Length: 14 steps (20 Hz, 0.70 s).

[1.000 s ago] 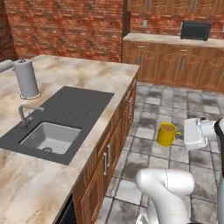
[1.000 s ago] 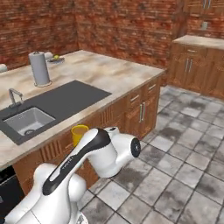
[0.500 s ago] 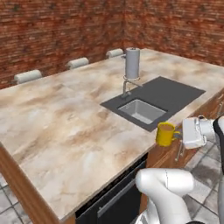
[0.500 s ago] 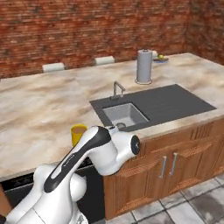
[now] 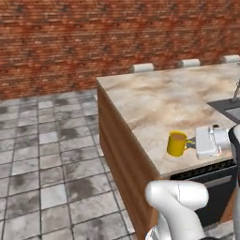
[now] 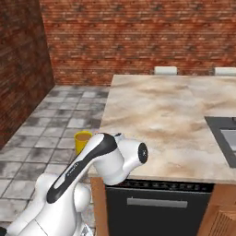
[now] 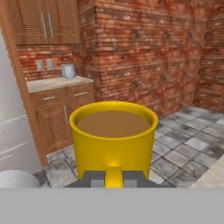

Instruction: Pick up the brewed coffee from the coffee machine and place it next to the breakfast plate on the dining counter.

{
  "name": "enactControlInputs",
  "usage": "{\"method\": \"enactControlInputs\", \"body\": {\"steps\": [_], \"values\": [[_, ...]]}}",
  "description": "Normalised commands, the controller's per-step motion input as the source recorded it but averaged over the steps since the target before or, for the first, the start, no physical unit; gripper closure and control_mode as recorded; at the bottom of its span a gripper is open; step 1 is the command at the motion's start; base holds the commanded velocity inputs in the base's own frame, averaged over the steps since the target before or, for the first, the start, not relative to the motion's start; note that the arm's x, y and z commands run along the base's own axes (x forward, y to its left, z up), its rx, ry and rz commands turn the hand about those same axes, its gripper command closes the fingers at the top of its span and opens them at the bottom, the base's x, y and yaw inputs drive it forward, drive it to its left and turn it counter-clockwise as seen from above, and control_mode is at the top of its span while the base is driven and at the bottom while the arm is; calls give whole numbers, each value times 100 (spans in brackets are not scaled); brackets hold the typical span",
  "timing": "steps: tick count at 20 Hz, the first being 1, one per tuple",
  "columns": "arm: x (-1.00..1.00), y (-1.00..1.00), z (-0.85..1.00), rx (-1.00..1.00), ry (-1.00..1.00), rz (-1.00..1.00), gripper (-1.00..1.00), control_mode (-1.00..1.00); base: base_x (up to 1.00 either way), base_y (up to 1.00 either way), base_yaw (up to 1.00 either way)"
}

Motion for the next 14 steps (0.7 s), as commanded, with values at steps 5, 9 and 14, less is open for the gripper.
{"method": "enactControlInputs", "body": {"steps": [5, 9, 14], "values": [[0, 0, 0, 0, 0, 0, 100, 100, 6, 100, 52], [0, 0, 0, 0, 0, 0, 100, 100, 83, 92, 26], [0, 0, 0, 0, 0, 0, 100, 100, 99, 31, -5]]}}
